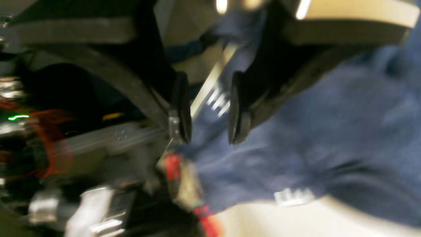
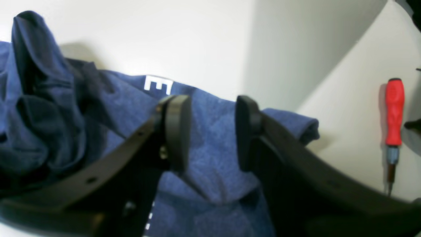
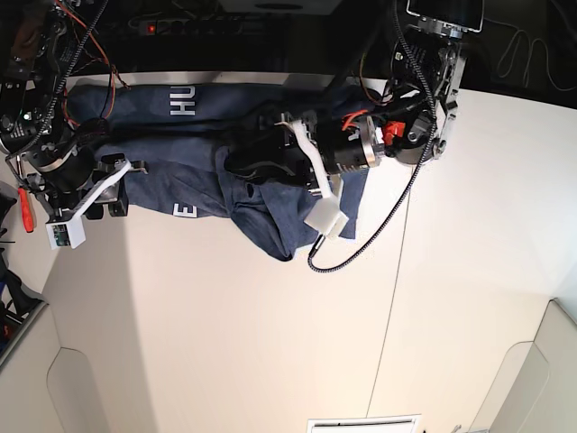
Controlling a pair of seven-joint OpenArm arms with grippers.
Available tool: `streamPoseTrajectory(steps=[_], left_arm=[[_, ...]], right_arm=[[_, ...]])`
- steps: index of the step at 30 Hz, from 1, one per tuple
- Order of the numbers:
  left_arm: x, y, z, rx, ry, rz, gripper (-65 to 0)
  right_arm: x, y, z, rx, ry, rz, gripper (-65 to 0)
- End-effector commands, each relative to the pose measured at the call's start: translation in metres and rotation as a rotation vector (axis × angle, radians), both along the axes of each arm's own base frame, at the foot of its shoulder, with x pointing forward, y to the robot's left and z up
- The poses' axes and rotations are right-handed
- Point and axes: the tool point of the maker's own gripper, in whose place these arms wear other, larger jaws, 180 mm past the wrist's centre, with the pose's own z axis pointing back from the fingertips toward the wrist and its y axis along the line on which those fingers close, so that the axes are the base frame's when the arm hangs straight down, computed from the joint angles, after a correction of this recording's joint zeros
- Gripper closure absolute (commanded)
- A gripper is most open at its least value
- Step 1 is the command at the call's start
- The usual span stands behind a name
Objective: Layout the t-shirt on the table in an organized manner, then fold the t-shirt properly
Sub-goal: 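Grasp the strip end with the left gripper and fold it toward the right gripper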
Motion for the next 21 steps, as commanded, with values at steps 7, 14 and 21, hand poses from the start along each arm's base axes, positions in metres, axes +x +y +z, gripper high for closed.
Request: streamPoseTrajectory(steps=[7, 14, 21], left_arm=[[0.016, 0.025, 0.069, 0.028, -0.245, 0.023, -16.0], [0.059, 0.075, 0.003, 0.314, -0.263, 0.255, 0.0], [0.06, 0.046, -0.041, 0.369, -0.198, 0.183, 0.0]], right_arm=[[0.009, -0.001, 0.013, -0.001, -0.053, 0.006, -23.1], [0.01, -0.001, 0.013, 0.0, -0.058, 0.006, -23.1], [0.012, 0.0, 0.016, 0.003, -0.075, 0.006, -23.1]])
